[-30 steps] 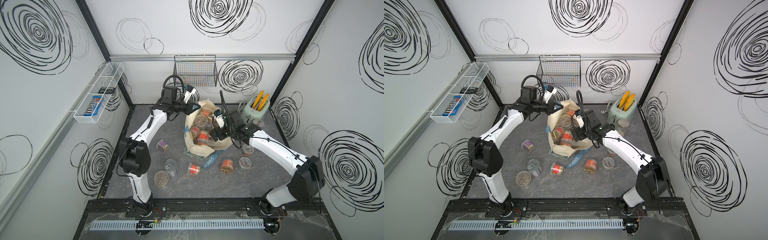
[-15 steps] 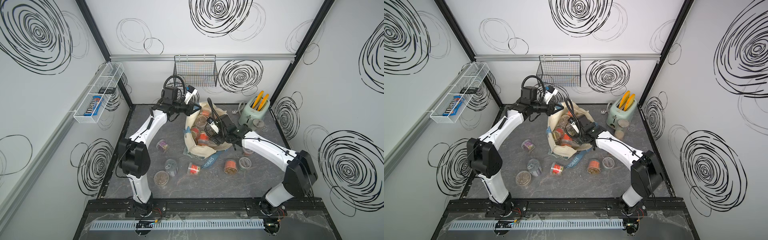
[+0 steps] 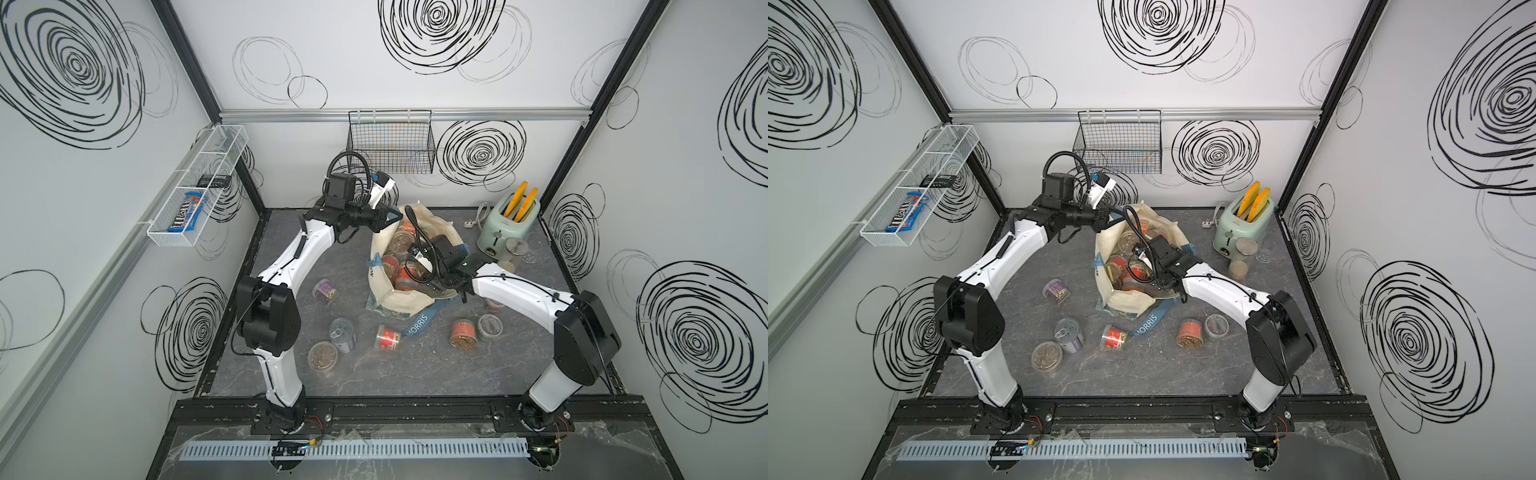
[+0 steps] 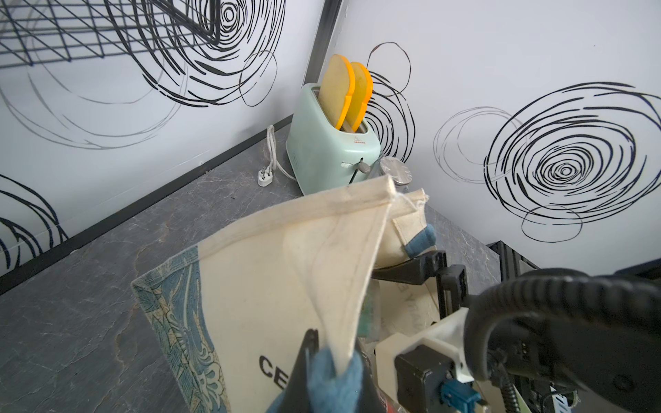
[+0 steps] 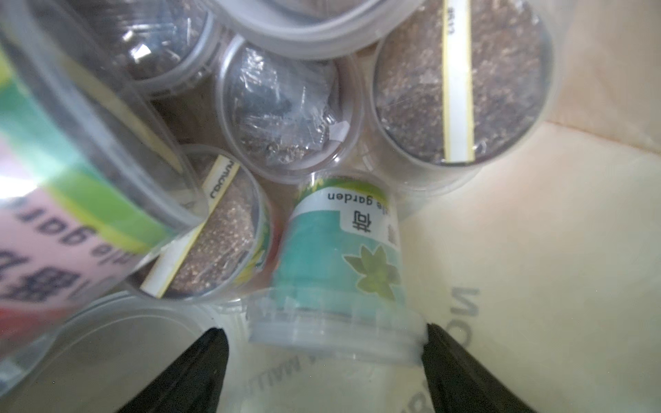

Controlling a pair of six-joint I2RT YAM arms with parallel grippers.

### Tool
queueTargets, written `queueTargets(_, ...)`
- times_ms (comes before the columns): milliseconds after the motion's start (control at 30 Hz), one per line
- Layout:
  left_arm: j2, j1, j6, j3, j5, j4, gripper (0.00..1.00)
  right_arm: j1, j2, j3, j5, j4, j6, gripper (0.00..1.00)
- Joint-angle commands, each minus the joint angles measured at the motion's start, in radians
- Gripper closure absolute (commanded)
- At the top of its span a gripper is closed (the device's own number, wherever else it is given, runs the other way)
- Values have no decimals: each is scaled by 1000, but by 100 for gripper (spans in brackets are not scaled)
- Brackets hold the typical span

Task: Take out the seed jars from the canvas bag
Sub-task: Pick up the seed jar from the canvas bag.

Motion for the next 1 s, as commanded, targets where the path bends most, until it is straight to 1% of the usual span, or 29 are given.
queueTargets(0,-71,-8,17,14,97,113,100,5,-4,-34,-17,80,-67,11)
queueTargets(33,-71,-9,17,14,100,115,100,5,-5,-44,-31,92,-83,12)
queueTargets(67,-73,-9,15,14,101,114,100,4,-10,-58,-44,108,-105,15)
queueTargets(133,-76,-10,17,14,101,114,100,2,-15,-81,-49,145,-118,17)
queueTargets(267,-81,-7,25,10,97,112,100,-3,-23,-94,-56,156,-113,23)
queueTargets(467,-82,1,31,-2,91,118,100,-3,-84,-101,-64,149,-81,28)
queueTargets(667,-78,16,29,-7,84,134,100,-6,-171,-104,-103,121,-34,29)
queueTargets(967,-73,27,21,-24,84,158,100,-10,-265,-77,-202,28,74,31)
